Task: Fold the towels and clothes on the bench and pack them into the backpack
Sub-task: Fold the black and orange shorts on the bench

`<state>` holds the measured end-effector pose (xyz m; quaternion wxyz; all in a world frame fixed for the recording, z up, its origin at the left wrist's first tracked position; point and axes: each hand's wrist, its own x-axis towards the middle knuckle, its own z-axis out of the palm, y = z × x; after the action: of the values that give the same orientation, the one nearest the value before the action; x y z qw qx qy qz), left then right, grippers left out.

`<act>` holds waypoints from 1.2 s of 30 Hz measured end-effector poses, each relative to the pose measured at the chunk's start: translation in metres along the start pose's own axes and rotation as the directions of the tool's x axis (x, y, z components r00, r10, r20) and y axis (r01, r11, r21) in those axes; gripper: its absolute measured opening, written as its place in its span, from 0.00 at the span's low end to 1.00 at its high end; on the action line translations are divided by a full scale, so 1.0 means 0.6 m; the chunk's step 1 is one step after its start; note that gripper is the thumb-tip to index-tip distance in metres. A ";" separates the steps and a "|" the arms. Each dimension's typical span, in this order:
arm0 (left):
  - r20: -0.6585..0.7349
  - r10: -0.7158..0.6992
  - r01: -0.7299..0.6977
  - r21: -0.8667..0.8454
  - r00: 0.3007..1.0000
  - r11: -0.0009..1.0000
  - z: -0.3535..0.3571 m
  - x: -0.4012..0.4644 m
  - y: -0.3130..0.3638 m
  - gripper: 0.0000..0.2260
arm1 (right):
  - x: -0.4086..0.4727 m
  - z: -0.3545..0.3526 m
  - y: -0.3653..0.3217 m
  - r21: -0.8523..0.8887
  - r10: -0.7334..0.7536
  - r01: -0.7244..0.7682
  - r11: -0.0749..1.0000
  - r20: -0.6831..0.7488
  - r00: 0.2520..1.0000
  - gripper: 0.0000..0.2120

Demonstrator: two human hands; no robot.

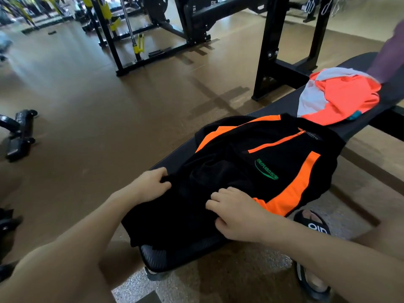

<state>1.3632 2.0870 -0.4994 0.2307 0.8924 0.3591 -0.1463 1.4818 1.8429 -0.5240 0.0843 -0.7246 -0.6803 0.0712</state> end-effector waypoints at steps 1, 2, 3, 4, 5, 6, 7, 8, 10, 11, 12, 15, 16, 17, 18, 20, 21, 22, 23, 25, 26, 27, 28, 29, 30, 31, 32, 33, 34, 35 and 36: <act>-0.027 -0.023 0.021 -0.066 0.999 0.998 -0.013 -0.004 -0.004 0.03 | -0.005 -0.014 -0.008 0.089 0.013 -0.012 0.996 -0.009 1.000 0.12; -0.074 -0.043 0.033 -0.137 0.996 0.990 -0.026 -0.006 -0.009 0.03 | -0.013 -0.032 -0.023 0.218 0.039 -0.036 0.975 -0.008 0.999 0.13; -0.143 -0.051 0.024 -0.184 0.988 0.983 -0.039 -0.009 -0.016 0.03 | -0.023 -0.046 -0.041 0.393 0.066 -0.072 0.917 0.030 0.997 0.12; -0.210 -0.051 0.009 -0.199 0.976 0.980 -0.049 -0.010 -0.022 0.03 | -0.032 -0.059 -0.063 0.608 0.065 -0.114 0.786 0.102 0.993 0.10; -0.248 -0.049 0.001 -0.191 0.968 0.982 -0.057 -0.011 -0.027 0.03 | -0.038 -0.065 -0.081 0.764 0.029 -0.152 0.627 0.172 0.985 0.10; -0.243 -0.053 0.011 -0.173 0.969 0.985 -0.061 -0.010 -0.031 0.02 | -0.044 -0.066 -0.093 0.825 -0.028 -0.175 0.537 0.224 0.974 0.13; -0.194 -0.072 0.042 -0.155 0.978 0.987 -0.062 -0.009 -0.032 0.01 | -0.049 -0.060 -0.095 0.811 -0.084 -0.146 0.567 0.233 0.969 0.16; -0.115 -0.106 0.090 -0.134 0.988 0.987 -0.057 -0.007 -0.034 0.03 | -0.051 -0.049 -0.087 0.728 -0.089 -0.095 0.679 0.211 0.973 0.18; 0.073 -0.159 0.164 -0.069 0.985 0.984 -0.043 -0.005 -0.031 0.10 | -0.048 -0.029 -0.060 0.380 -0.055 0.007 0.925 0.116 0.992 0.18; 0.124 -0.161 0.166 -0.038 0.979 0.985 -0.037 -0.004 -0.026 0.12 | -0.047 -0.017 -0.047 0.226 -0.056 0.032 0.974 0.099 0.994 0.18; 0.142 -0.150 0.154 -0.015 0.978 0.988 -0.033 -0.006 -0.021 0.13 | -0.047 -0.010 -0.038 0.149 -0.052 0.037 0.988 0.099 0.994 0.19; 0.165 -0.138 0.139 0.009 0.977 0.990 -0.038 -0.011 -0.010 0.11 | -0.049 0.008 -0.022 0.008 -0.044 0.044 0.999 0.120 0.992 0.26; 0.213 -0.156 0.157 0.011 0.965 0.988 -0.046 -0.016 -0.008 0.09 | -0.051 0.010 -0.017 -0.035 -0.033 0.037 0.999 0.100 0.994 0.25; 0.272 -0.167 0.168 0.017 0.948 0.986 -0.055 -0.022 -0.007 0.08 | -0.053 0.013 -0.012 -0.060 -0.019 0.024 0.998 0.090 0.996 0.23; 0.328 -0.178 0.184 0.013 0.928 0.983 -0.064 -0.029 -0.009 0.10 | -0.054 0.013 -0.007 -0.064 -0.012 0.018 0.998 0.093 0.996 0.20; 0.379 -0.194 0.216 -0.016 0.905 0.976 -0.078 -0.041 -0.015 0.14 | -0.054 0.009 0.001 -0.006 -0.025 0.026 1.000 0.123 0.992 0.10; 0.372 -0.190 0.220 -0.040 0.909 0.975 -0.084 -0.049 -0.018 0.13 | -0.054 0.000 0.004 0.061 -0.042 0.034 0.998 0.139 0.989 0.07; 0.355 -0.174 0.215 -0.081 0.919 0.973 -0.091 -0.056 -0.019 0.10 | -0.055 -0.014 0.007 0.171 -0.040 0.011 0.985 0.167 0.985 0.05; 0.320 -0.151 0.201 -0.128 0.935 0.971 -0.096 -0.059 -0.023 0.06 | -0.056 -0.029 0.011 0.313 -0.014 -0.055 0.948 0.214 0.977 0.05; 0.251 -0.139 0.187 -0.179 0.958 0.966 -0.104 -0.063 -0.032 0.01 | -0.061 -0.059 0.016 0.531 0.024 -0.205 0.822 0.328 0.944 0.04; 0.242 -0.151 0.195 -0.167 0.958 0.966 -0.105 -0.065 -0.036 0.03 | -0.065 -0.065 0.020 0.551 0.031 -0.235 0.801 0.353 0.935 0.04; 0.262 -0.164 0.199 -0.113 0.951 0.973 -0.104 -0.068 -0.038 0.03 | -0.066 -0.064 0.028 0.500 0.061 -0.243 0.831 0.354 0.933 0.03; 0.293 -0.171 0.192 -0.043 0.941 0.980 -0.100 -0.068 -0.043 0.05 | -0.065 -0.061 0.040 0.394 0.109 -0.237 0.888 0.321 0.941 0.03; 0.321 -0.171 0.173 0.020 0.932 0.985 -0.093 -0.065 -0.047 0.05 | -0.061 -0.057 0.055 0.251 0.169 -0.234 0.939 0.255 0.952 0.04; 0.321 -0.156 0.144 0.061 0.934 0.988 -0.086 -0.061 -0.048 0.05 | -0.058 -0.055 0.073 0.139 0.236 -0.260 0.955 0.170 0.957 0.05; 0.292 -0.143 0.117 0.102 0.946 0.988 -0.079 -0.056 -0.049 0.05 | -0.055 -0.058 0.092 0.099 0.301 -0.310 0.946 0.098 0.949 0.05; 0.244 -0.125 0.096 0.127 0.962 0.987 -0.074 -0.049 -0.046 0.05 | -0.054 -0.063 0.112 0.087 0.361 -0.364 0.927 0.057 0.931 0.08; 0.203 -0.114 0.086 0.143 0.972 0.986 -0.072 -0.044 -0.043 0.05 | -0.055 -0.067 0.130 0.072 0.416 -0.420 0.905 0.068 0.907 0.14; 0.189 -0.116 0.087 0.157 0.975 0.984 -0.071 -0.041 -0.037 0.07 | -0.057 -0.069 0.146 0.035 0.465 -0.471 0.881 0.109 0.878 0.21; 0.202 -0.138 0.098 0.196 0.970 0.976 -0.070 -0.042 -0.029 0.09 | -0.059 -0.065 0.160 -0.020 0.510 -0.514 0.858 0.158 0.845 0.26; 0.217 -0.171 0.114 0.253 0.961 0.961 -0.069 -0.042 -0.023 0.13 | -0.061 -0.060 0.170 -0.063 0.551 -0.551 0.832 0.203 0.809 0.29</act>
<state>1.3397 2.1024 -0.4575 0.1522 0.8613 0.3727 -0.3101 1.5864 1.7996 -0.5117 -0.0134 -0.8787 -0.4462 0.1693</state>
